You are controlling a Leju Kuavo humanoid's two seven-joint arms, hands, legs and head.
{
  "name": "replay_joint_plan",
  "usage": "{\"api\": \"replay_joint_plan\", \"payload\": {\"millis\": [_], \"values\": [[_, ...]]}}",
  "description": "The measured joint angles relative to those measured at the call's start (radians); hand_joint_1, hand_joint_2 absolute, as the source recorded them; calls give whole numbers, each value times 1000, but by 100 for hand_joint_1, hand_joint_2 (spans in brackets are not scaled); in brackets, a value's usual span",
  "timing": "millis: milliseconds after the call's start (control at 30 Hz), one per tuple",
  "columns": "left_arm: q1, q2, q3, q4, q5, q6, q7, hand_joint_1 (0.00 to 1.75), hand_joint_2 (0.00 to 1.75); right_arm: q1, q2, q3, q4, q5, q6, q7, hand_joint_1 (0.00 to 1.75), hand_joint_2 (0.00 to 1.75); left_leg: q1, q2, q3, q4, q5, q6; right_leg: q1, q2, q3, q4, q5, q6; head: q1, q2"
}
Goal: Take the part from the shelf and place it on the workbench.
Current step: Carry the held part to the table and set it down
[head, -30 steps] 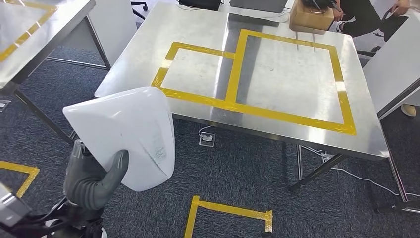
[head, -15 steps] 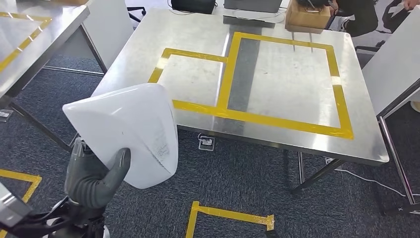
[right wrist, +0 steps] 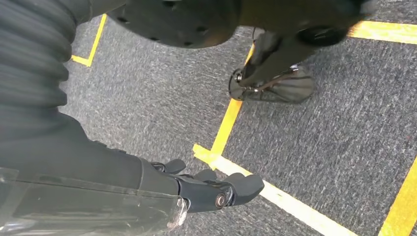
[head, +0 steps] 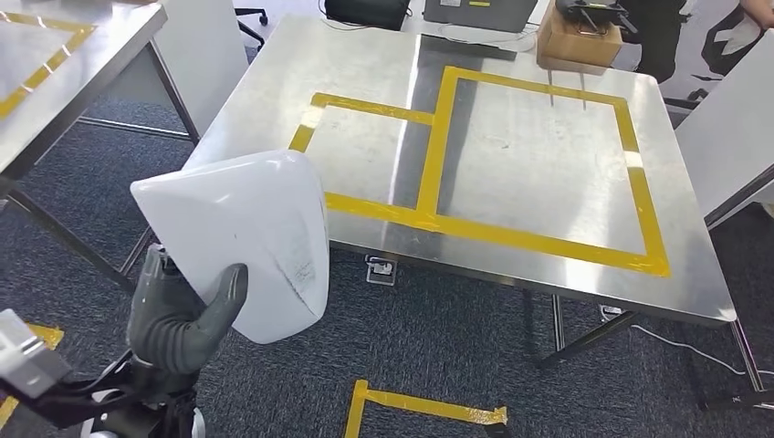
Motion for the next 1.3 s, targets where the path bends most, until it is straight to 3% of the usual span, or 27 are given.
{"api": "replay_joint_plan", "payload": {"millis": [33, 67, 133, 167, 200, 267, 367, 400, 467, 500, 533, 567, 633, 667, 700, 833, 900, 967, 1000, 1033, 1067, 1133, 1167, 1200, 1300], "values": [[-3, 0, -1, 3, 5, -2, 1, 175, 175, 2, 0, 0, 0, -2, 0, -5, 0, 175, 0, -2, 7, 0, -5, 0, 0, 0, -16, 7, 19, -1, 4, 0], [-8, 0, -3, 7, 9, -4, 3, 175, 175, 3, 0, 0, 0, -4, 0, -9, 0, 175, -1, -3, 15, 0, -11, -1, 0, 0, -15, -24, 58, -5, 8, 0], [-21, 0, -6, 13, 15, -7, 7, 175, 175, 2, -1, 0, 0, -9, 0, -13, 0, 175, -3, -6, 31, -2, -23, -5, 3, 0, 19, -141, 144, -20, 13, 0], [-27, 0, -7, 16, 16, -7, 11, 175, 175, 2, -2, -1, 0, -11, 1, -11, 0, 175, -4, -8, 36, -4, -27, -9, 7, 0, 38, -191, 169, -28, 15, 0], [-32, 0, -7, 18, 17, -7, 15, 175, 175, 1, -3, -1, 0, -13, 1, -8, 0, 175, -3, -9, 38, -6, -29, -13, 11, -1, 50, -223, 174, -37, 17, 0], [-37, 1, -8, 21, 17, -6, 21, 175, 175, 0, -4, -1, 0, -18, 3, -2, 0, 175, -2, -11, 40, -14, -30, -25, 15, -1, 60, -243, 163, -47, 21, 0], [-44, 3, -9, 23, 17, -6, 24, 175, 175, 2, -3, -1, 1, -20, 4, 1, 0, 175, -3, -7, 32, 12, -51, -37, 7, -4, 88, -279, 164, -51, 18, 0], [-46, 4, -10, 24, 16, -5, 25, 175, 175, 2, -2, -1, 1, -21, 5, 1, 0, 175, -4, -5, 10, 54, -71, -39, 5, -4, 97, -288, 164, -53, 12, 0], [-48, 6, -11, 27, 12, -3, 30, 175, 175, 1, 0, -2, 1, -24, 7, 1, 0, 175, -6, -5, -64, 172, -111, -42, 6, -4, 109, -292, 156, -59, -4, 0], [-48, 7, -12, 29, 9, -3, 33, 175, 175, 2, 1, -2, 1, -26, 8, 1, 0, 175, -6, -5, -97, 214, -114, -43, 7, -3, 114, -291, 151, -60, -11, 0], [-47, 8, -14, 31, 7, -2, 35, 175, 175, 4, 2, -2, 1, -28, 10, 1, 0, 175, -6, -4, -117, 225, -96, -44, 8, -2, 122, -290, 144, -59, -14, 0], [-48, 8, -15, 32, 4, -2, 37, 175, 175, 5, 4, -2, 1, -29, 11, 1, 0, 175, -6, -3, -117, 199, -58, -43, 8, 0, 130, -288, 136, -58, -17, 0], [-48, 9, -18, 33, -2, 0, 41, 175, 175, 5, 9, -2, 1, -30, 14, 0, 0, 175, -7, -1, -80, 90, 26, -40, 8, 3, 148, -281, 116, -51, -26, 0], [-49, 9, -20, 33, -5, 1, 43, 175, 175, 4, 11, -2, 1, -30, 15, -1, 0, 175, -7, 0, -59, 41, 46, -36, 9, 5, 152, -276, 107, -46, -32, 0], [-49, 10, -21, 33, -8, 2, 46, 175, 175, 3, 12, -2, 1, -29, 16, -3, 0, 175, -9, 0, -46, 13, 50, -31, 10, 6, 154, -273, 100, -40, -35, 0], [-51, 15, -25, 30, -16, 4, 60, 175, 175, 2, 17, -3, 1, -29, 17, -9, 0, 175, -8, -2, -30, -5, 32, -12, 9, 4, 157, -267, 81, -22, -33, 0], [-54, 17, -25, 25, -18, 5, 64, 175, 175, 1, 19, -3, 1, -28, 17, -10, 0, 175, -4, 1, -18, -11, 25, -3, 5, 2, 123, -194, 45, -10, -25, 0], [-55, 19, -26, 24, -19, 5, 66, 175, 175, 1, 21, -3, 1, -28, 18, -11, 0, 175, -4, 4, -7, -11, 15, 2, -1, 0, 44, -56, -2, 1, -13, 0], [-55, 20, -26, 24, -19, 5, 67, 175, 175, 3, 22, -3, 1, -29, 18, -11, 0, 175, -4, 4, -1, -11, 10, 3, -3, 0, 7, 0, -11, 3, -8, 0], [-55, 21, -26, 24, -19, 5, 68, 175, 175, 4, 23, -3, 1, -29, 18, -11, 0, 175, -4, 4, 7, -11, 3, 2, -4, 0, -17, 23, 1, 3, -3, 0], [-55, 22, -26, 24, -19, 5, 68, 175, 175, 4, 23, -3, 1, -29, 18, -11, 0, 175, -4, 3, 17, -12, -3, 1, -5, 0, -22, 9, 33, 2, 1, 0], [-56, 22, -27, 22, -20, 5, 70, 175, 175, 5, 24, -3, 1, -28, 18, -12, 0, 175, -4, 2, 38, -13, -18, -3, -4, 0, 11, -106, 129, -8, 7, 0], [-58, 23, -27, 22, -21, 5, 71, 175, 175, 6, 24, -3, 1, -28, 19, -12, 0, 175, -5, 0, 45, -14, -24, -6, -1, 0, 31, -160, 163, -16, 8, 0], [-59, 23, -27, 21, -23, 5, 72, 175, 175, 7, 24, -3, 1, -28, 19, -13, 0, 175, -5, -1, 49, -17, -27, -11, 2, 0, 47, -202, 180, -24, 10, 0], [-62, 23, -27, 19, -26, 4, 79, 175, 175, 5, 26, -3, 1, -27, 19, -19, 0, 175, -4, -3, 49, -27, -28, -29, 9, -1, 65, -247, 167, -46, 16, 0]]}}
